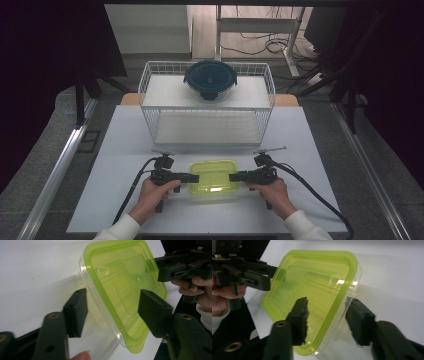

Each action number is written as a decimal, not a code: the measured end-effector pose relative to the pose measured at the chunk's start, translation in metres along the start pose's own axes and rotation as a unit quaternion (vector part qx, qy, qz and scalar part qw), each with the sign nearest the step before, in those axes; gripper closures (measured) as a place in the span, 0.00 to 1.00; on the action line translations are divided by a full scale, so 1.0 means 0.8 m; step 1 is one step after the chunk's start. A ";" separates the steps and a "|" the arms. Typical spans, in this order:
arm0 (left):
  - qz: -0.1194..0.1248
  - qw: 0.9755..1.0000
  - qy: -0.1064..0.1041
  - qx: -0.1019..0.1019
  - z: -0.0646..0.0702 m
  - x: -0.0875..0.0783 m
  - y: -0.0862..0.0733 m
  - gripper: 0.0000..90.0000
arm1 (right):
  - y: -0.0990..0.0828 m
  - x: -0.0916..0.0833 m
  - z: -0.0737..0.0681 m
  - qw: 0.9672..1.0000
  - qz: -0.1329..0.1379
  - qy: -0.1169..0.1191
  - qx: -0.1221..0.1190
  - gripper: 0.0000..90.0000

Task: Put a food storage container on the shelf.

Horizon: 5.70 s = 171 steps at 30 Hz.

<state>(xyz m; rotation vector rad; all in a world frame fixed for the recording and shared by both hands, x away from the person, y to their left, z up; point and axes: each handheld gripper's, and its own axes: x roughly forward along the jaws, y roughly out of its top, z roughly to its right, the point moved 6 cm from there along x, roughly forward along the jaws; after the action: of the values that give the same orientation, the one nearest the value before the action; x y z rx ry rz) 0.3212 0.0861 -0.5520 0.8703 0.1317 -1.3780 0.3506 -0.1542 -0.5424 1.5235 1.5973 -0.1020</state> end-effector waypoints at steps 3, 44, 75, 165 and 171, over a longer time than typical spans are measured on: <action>0.002 1.000 0.011 -0.004 0.001 -0.001 -0.001 0.58 | -0.001 0.000 0.000 1.000 -0.003 -0.007 0.006 0.71; 0.069 0.995 0.026 0.068 0.045 -0.049 0.008 0.88 | 0.009 -0.046 -0.042 0.997 0.064 -0.004 -0.047 0.87; 0.101 0.986 0.034 0.125 0.087 -0.090 0.061 0.88 | 0.054 -0.085 -0.076 0.989 0.109 -0.004 -0.100 0.87; 0.140 0.989 -0.014 0.056 0.101 -0.185 0.355 0.88 | 0.360 -0.149 -0.111 0.989 0.145 0.018 -0.025 0.87; 0.145 0.989 -0.021 0.016 0.089 -0.176 0.366 0.85 | 0.372 -0.142 -0.095 0.988 0.147 0.035 0.019 0.85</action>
<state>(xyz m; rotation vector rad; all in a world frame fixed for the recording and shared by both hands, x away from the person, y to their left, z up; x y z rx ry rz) 0.5193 0.1383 -0.2899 0.8508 -0.0491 -1.1282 0.5397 -0.1233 -0.2766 1.7928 1.4139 0.0872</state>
